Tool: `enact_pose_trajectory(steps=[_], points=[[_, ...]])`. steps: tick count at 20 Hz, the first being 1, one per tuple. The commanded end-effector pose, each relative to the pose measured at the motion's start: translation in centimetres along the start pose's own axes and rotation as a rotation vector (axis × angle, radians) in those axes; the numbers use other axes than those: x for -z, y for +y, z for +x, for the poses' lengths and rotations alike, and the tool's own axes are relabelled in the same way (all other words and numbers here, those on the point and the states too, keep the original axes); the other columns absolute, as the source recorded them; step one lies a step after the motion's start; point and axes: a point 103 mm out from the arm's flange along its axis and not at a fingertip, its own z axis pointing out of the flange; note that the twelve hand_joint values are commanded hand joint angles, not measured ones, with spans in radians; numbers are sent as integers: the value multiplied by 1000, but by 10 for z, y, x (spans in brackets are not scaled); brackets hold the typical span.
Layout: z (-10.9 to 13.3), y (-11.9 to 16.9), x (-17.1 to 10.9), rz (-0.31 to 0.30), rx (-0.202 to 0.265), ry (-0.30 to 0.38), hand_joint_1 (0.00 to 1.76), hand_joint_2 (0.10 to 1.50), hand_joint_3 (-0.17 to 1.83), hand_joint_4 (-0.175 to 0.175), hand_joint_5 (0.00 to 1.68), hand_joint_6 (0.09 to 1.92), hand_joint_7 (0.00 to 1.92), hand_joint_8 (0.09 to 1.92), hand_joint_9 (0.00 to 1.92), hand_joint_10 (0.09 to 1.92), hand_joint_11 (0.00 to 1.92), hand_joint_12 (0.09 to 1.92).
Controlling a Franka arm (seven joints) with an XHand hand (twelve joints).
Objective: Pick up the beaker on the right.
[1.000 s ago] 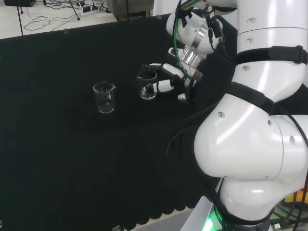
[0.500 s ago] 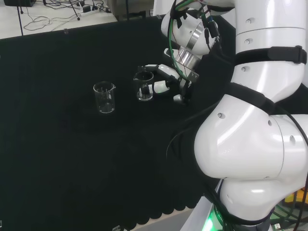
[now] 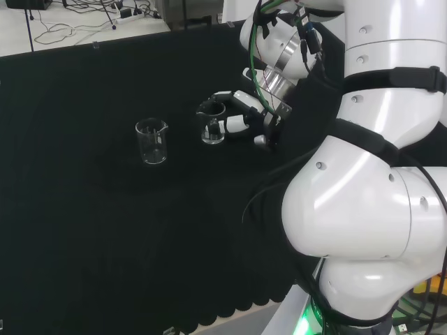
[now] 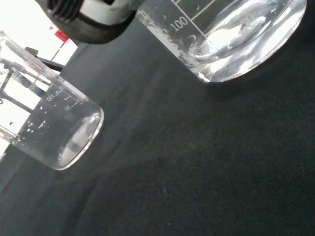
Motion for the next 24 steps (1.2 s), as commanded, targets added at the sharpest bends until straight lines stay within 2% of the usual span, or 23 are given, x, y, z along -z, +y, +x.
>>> enact_pose_trajectory(steps=[1, 5, 10, 18, 24], points=[[5, 6, -2, 4, 19, 20, 943, 911, -175, -17, 672, 965, 520, 648, 587, 532, 122, 1357], [7, 8, -5, 26, 25, 30, 944, 899, -175, -25, 582, 988, 505, 652, 583, 531, 126, 1354], [7, 9, -7, 61, 18, -19, 943, 879, -175, -29, 447, 948, 443, 644, 549, 524, 107, 1355], [9, 12, -11, 82, 25, 2, 904, 851, -175, -42, 325, 637, 311, 699, 448, 589, 45, 1383], [13, 15, -10, 53, 24, 58, 864, 838, -175, -45, 323, 489, 312, 705, 442, 611, 40, 1387]])
